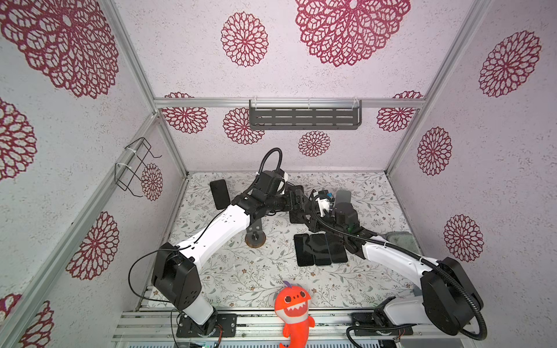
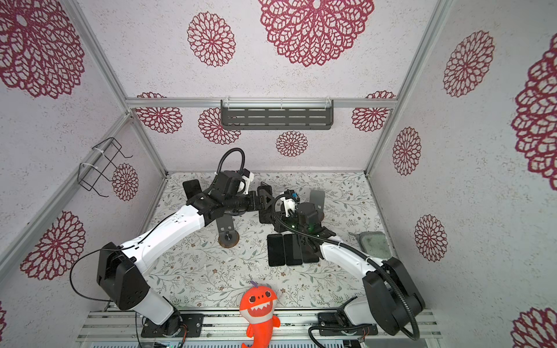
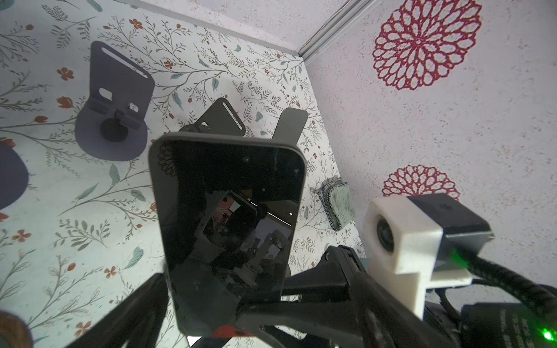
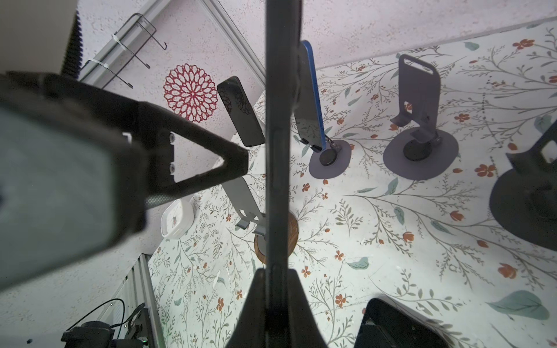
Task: Remove the phone from the phone stand
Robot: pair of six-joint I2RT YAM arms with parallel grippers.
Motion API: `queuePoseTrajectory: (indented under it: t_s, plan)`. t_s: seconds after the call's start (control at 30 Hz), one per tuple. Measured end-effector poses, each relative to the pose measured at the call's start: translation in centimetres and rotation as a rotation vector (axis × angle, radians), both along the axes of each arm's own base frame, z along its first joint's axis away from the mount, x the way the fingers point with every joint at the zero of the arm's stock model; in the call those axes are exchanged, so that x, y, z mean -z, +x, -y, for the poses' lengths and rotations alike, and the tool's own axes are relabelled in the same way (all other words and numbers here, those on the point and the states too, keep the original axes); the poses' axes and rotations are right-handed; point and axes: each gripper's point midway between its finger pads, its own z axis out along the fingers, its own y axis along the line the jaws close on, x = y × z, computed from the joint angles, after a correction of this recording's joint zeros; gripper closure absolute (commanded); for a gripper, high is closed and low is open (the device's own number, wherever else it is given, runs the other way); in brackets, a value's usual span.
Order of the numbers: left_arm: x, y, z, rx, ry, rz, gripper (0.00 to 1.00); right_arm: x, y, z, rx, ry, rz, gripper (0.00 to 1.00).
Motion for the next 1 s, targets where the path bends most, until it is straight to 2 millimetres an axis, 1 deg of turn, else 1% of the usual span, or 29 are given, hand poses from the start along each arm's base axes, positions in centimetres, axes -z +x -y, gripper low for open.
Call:
queuePoseTrajectory:
  t_s: [0.17,0.3,0.43,0.57,0.7,0.9,1.0]
  plan:
    - [1.1,0.4,-0.3,-0.027,0.013,-0.005,0.02,-0.3,0.1,-0.1,0.002,0.011,0.007,1.0]
    - [1.7,0.5,-0.2,-0.034,0.015,-0.017,0.0,-0.4,0.1,-0.1,0.003,0.016,0.007,1.0]
    - [1.7,0.7,-0.1,-0.037,0.008,-0.015,0.02,-0.5,0.1,-0.1,0.001,0.02,0.008,1.0]
    - [1.7,0.7,-0.1,-0.039,0.007,-0.015,0.08,-0.5,0.0,-0.2,0.001,0.025,0.002,1.0]
    - [2.2,0.9,0.0,-0.042,0.014,-0.021,0.11,-0.5,0.0,-0.2,0.0,0.025,0.002,1.0]
    - [2.8,1.0,0.1,-0.041,0.021,-0.03,0.11,-0.5,-0.1,-0.3,-0.003,0.026,0.0,1.0]
    - [2.9,1.0,0.1,-0.042,0.023,-0.032,0.13,-0.6,-0.2,-0.4,-0.008,0.029,-0.002,1.0]
